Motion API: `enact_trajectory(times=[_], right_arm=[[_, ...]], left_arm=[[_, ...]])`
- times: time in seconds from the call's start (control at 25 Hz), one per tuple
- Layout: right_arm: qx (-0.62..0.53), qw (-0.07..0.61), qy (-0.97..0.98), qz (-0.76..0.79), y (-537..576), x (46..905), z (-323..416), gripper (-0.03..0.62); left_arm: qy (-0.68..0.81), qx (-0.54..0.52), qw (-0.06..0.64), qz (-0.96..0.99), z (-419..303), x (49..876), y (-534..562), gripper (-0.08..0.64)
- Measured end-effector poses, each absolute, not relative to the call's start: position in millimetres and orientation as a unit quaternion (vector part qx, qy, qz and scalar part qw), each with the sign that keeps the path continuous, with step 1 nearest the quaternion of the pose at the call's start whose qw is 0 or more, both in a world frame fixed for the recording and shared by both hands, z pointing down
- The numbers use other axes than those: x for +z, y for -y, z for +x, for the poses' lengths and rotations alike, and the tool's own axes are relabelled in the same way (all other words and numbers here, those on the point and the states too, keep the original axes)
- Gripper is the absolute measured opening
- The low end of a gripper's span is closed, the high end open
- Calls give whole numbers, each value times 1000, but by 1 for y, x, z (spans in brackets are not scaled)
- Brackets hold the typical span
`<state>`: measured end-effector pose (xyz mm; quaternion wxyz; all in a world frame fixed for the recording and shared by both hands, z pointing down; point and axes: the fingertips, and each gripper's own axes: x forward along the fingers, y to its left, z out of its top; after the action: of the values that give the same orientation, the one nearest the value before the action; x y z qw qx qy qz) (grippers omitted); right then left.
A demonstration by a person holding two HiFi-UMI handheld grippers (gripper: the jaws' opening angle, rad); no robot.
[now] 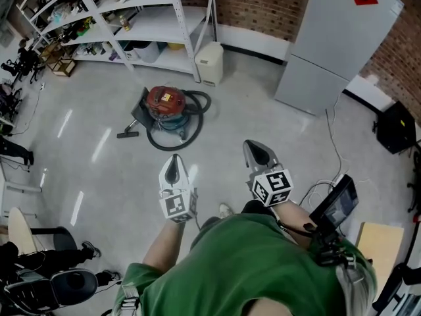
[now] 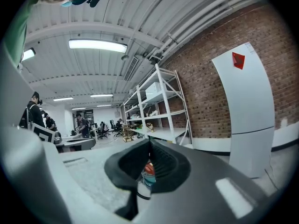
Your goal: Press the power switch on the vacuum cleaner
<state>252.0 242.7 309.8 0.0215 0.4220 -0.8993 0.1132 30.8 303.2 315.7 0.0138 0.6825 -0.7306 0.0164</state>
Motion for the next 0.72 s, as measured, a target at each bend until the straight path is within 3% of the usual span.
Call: enact_trajectory(times=[0.72], right_arm=[[131,22,923,361,-118,320,228,3]], left_arm=[[765,39,32,643,21,326,-209,8]])
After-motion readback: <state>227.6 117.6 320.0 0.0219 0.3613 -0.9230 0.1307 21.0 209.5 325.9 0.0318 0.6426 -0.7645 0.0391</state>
